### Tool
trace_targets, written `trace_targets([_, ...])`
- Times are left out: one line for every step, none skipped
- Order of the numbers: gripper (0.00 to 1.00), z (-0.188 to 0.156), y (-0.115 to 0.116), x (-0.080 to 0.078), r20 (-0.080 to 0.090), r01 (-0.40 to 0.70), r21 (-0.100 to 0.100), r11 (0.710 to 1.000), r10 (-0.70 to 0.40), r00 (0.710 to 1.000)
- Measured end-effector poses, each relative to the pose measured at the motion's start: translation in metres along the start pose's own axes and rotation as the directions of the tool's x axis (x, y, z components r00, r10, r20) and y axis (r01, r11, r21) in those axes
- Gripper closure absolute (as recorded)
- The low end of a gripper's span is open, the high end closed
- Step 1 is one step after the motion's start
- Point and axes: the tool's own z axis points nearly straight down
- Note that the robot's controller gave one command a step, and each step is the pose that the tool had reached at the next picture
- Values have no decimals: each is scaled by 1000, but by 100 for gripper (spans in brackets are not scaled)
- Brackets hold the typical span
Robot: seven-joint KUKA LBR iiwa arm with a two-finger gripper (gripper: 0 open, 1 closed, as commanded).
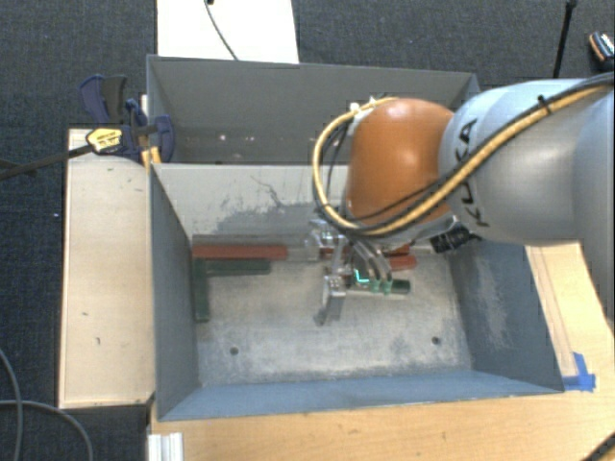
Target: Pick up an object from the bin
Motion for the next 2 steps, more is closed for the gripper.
trace_targets([0,100,-89,-1,6,92,2,996,-92,996])
trace_targets([0,96,-83,-44,10,-44,-1,999,44,999])
